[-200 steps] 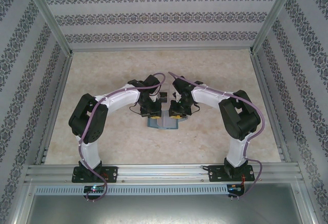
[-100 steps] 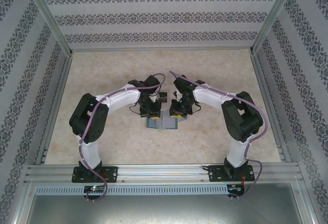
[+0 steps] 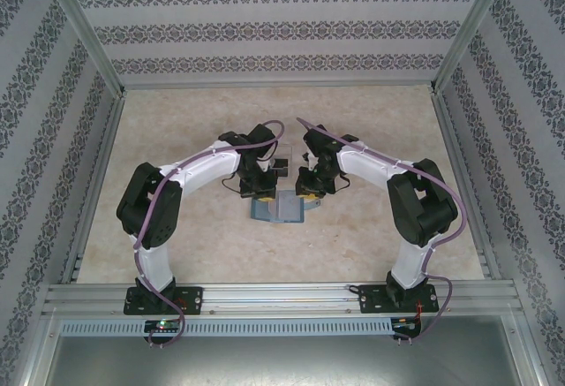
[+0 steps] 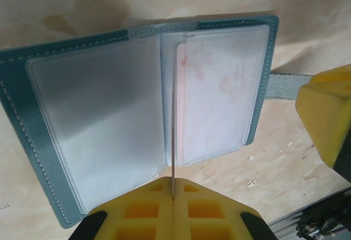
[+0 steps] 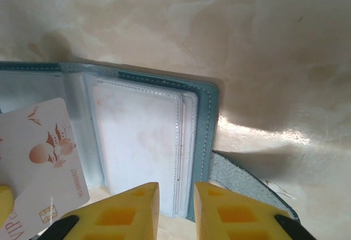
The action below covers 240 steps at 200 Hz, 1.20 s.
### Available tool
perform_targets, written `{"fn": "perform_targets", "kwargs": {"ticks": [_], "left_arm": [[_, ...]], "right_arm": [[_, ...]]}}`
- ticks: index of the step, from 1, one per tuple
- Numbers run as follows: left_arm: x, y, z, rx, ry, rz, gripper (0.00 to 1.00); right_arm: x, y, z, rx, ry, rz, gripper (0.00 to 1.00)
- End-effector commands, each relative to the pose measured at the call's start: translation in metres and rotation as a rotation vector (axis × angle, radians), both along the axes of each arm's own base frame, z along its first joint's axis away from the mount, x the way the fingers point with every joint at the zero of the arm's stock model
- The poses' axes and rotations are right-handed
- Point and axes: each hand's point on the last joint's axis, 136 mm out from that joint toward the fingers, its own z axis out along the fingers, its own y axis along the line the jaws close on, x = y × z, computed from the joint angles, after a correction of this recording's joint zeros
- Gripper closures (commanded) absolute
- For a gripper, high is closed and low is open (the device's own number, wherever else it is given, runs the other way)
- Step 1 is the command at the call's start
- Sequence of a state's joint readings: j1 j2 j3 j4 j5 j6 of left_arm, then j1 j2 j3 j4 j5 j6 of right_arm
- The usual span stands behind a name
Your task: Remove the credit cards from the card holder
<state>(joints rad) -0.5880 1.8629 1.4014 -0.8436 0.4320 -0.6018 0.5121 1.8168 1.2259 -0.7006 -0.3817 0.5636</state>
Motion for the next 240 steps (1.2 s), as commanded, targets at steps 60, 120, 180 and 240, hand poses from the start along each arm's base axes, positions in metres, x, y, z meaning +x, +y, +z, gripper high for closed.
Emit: {"fn": "perform_targets", "kwargs": {"ticks": [60,120,180,240], "left_arm": [[-0.015,0.007,0.043,0.016,-0.160,-0.550,1.00],[-0.010,0.016,0.063,0.095,-0.331,-1.045,1.00],[0.011,0.020,0.063,0.198,-0.415,-1.424,1.00],[0.057,0.016,0.061,0.310,-0.480,-1.565,1.00]], "right_arm": [[0.006,-0.017,0.015,-0.018,-0.036,-0.005,0.76],[0.008,-0.029,0.024,-0.037,-0.054,-0.018,0.76],[0.009,-0.043,0.034,-0.049,-0.074,-0.041,0.75],[0.000,-0.056,0.035,-0.065,-0.079,-0.065,0.75]]}}
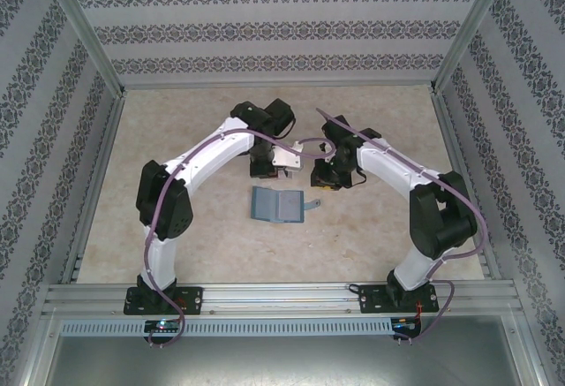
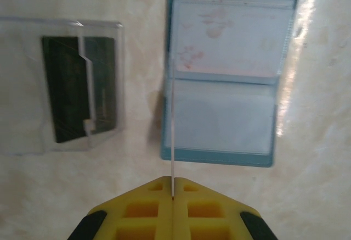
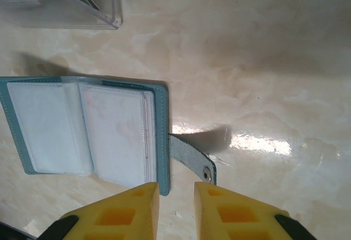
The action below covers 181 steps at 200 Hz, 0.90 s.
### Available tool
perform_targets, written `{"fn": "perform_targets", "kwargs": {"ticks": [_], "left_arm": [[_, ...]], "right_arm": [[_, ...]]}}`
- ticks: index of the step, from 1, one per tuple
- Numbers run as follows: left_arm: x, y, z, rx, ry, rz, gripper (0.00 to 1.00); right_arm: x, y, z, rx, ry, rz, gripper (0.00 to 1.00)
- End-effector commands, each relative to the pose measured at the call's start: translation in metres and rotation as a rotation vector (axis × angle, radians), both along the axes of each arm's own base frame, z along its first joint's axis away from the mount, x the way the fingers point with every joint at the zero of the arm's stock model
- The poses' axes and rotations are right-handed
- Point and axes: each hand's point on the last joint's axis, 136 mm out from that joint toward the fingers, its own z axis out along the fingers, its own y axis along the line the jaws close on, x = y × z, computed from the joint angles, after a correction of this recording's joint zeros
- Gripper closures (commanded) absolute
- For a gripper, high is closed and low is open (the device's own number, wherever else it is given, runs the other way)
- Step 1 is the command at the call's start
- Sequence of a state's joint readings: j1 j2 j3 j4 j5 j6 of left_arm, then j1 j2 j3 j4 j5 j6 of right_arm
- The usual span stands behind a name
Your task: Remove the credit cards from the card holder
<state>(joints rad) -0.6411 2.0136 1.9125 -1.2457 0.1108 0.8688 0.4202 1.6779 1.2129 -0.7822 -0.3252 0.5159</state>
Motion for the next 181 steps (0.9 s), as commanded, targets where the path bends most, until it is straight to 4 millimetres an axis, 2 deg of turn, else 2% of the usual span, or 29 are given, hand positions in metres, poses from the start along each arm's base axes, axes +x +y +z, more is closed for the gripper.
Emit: {"fn": "perform_targets", "kwargs": {"ticks": [1,74,146,181], "left_arm": [[0.014,0.007,-0.003,0.084,-0.024,-0.111,1.00],[0.059,0.006,0.000,0.106,-0.073,-0.096,1.00],[0.084,0.003,-0.005,0.110,-0.092,-0.083,1.00],[0.095,0.007,-0.014,0.135,-0.103,-0.071,1.00]], "right_arm": [[-0.009,-0.013,0.000,-0.033,0.004,-0.006,0.75],[-0.021,-0.027,-0.006,-0.041,0.012,-0.042,0.75],[-0.024,-0.037,-0.005,-0.048,0.009,-0.067,0.75],[-0.022,-0.043,0.000,-0.046,0.001,-0.084,0.75]]}}
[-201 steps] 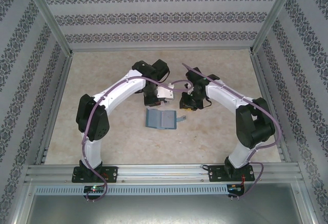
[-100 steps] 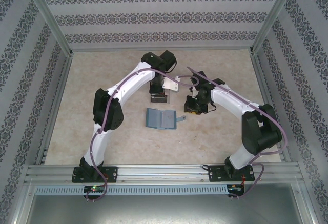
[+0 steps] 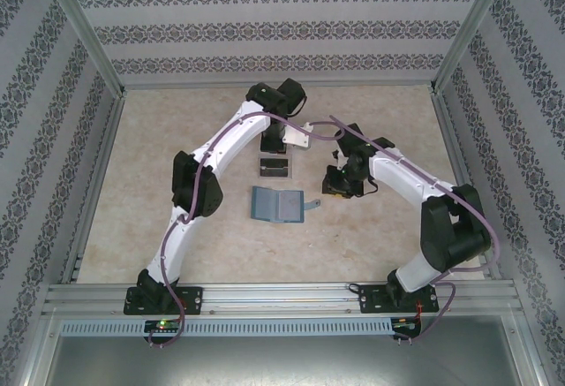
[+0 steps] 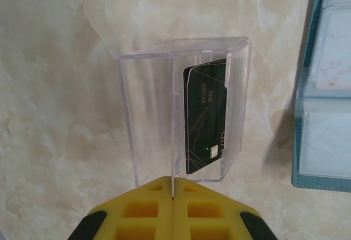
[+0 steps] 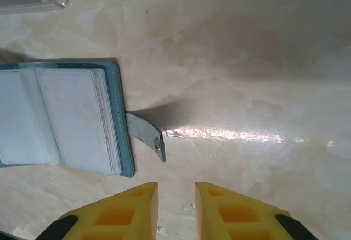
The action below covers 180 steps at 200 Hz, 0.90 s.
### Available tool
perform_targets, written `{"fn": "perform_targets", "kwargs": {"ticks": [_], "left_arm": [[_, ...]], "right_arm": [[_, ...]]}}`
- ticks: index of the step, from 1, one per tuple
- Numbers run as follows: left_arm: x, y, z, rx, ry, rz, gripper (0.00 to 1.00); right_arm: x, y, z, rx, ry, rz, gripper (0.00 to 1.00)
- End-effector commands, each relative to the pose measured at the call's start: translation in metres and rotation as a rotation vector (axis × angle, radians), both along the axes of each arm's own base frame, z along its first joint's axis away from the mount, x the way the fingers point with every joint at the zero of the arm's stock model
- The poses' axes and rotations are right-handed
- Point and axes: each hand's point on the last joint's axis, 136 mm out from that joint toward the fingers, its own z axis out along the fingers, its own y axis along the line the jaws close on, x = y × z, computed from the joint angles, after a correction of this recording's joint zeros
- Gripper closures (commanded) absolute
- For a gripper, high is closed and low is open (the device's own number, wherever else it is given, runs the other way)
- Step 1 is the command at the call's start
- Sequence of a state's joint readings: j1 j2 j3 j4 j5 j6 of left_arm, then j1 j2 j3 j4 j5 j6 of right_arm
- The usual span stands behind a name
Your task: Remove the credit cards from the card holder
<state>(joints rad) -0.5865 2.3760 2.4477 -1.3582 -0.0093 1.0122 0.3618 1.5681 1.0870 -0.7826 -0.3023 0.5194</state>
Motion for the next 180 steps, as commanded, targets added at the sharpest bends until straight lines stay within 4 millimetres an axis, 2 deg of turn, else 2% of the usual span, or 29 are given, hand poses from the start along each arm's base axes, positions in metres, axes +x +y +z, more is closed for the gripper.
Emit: {"fn": "perform_targets", "kwargs": {"ticks": [1,40,64,180], "left_arm": [[0.002,0.016,-0.004,0.053,0.023,-0.001,1.00],[0.012,0.019,-0.013,0.074,0.007,0.016,1.00],[0.012,0.018,-0.020,0.074,0.024,0.013,1.00],[-0.013,0.020,-0.040,0.088,0.163,-0.006,1.00]], "right_arm": [[-0.003,-0.011,0.004,-0.020,-0.007,-0.017,0.75],[-0.002,-0.014,0.003,-0.023,-0.004,-0.025,0.75],[-0.001,-0.014,0.001,-0.020,-0.001,-0.028,0.75],[0.005,-0.010,-0.004,-0.013,0.016,-0.020,0.75]]}}
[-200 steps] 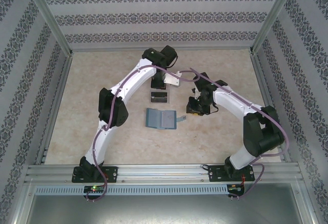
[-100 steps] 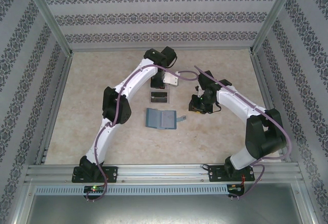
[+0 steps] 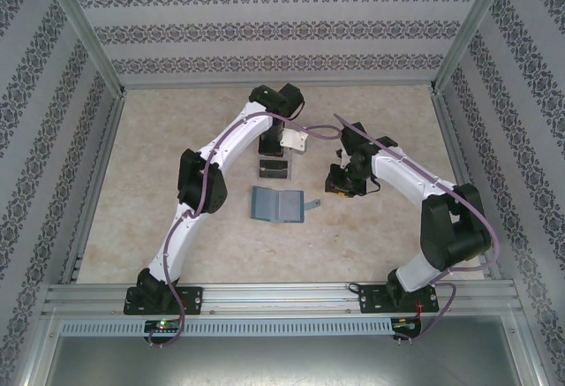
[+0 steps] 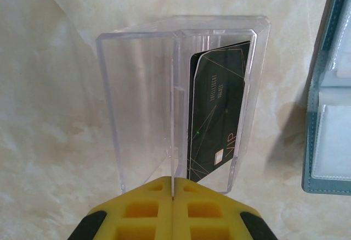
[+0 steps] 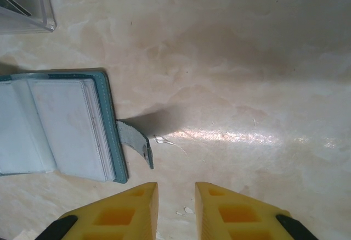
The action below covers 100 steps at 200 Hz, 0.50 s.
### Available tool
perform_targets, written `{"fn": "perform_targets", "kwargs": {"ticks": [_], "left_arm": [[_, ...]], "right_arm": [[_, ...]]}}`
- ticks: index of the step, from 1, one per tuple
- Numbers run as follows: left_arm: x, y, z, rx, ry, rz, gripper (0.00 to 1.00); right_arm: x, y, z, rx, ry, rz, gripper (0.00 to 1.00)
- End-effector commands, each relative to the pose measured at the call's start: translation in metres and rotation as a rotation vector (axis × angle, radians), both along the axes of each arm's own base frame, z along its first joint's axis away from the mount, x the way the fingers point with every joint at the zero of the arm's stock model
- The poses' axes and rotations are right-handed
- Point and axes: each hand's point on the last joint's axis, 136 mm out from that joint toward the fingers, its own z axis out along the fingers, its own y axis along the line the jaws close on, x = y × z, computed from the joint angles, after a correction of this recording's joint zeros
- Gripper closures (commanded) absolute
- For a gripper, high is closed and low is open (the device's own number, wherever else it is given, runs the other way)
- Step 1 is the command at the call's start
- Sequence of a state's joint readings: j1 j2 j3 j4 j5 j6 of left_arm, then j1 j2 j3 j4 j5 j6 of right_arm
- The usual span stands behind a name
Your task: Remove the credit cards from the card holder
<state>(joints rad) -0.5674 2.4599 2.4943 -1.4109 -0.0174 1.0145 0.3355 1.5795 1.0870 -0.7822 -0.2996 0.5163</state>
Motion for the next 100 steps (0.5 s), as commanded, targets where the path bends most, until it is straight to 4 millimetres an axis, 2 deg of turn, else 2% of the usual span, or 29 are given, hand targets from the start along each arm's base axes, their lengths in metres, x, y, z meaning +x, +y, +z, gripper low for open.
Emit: {"fn": "perform_targets", "kwargs": {"ticks": [1,32,52,100], "left_arm": [[-0.015,0.009,-0.011,0.031,0.092,-0.023,1.00],[-0.016,0.009,-0.015,0.037,0.101,-0.012,1.00],[-0.009,0.011,-0.018,0.054,0.068,0.002,0.91],[0.013,0.006,-0.005,0.031,-0.040,0.041,0.81]], "right_arm": [[0.001,-0.003,0.000,-0.007,0.009,0.004,0.75],[0.001,-0.003,-0.001,-0.009,0.012,0.002,0.75],[0.001,-0.002,-0.001,-0.005,0.014,0.003,0.75],[0.002,-0.002,0.001,-0.007,0.010,0.002,0.75]]}}
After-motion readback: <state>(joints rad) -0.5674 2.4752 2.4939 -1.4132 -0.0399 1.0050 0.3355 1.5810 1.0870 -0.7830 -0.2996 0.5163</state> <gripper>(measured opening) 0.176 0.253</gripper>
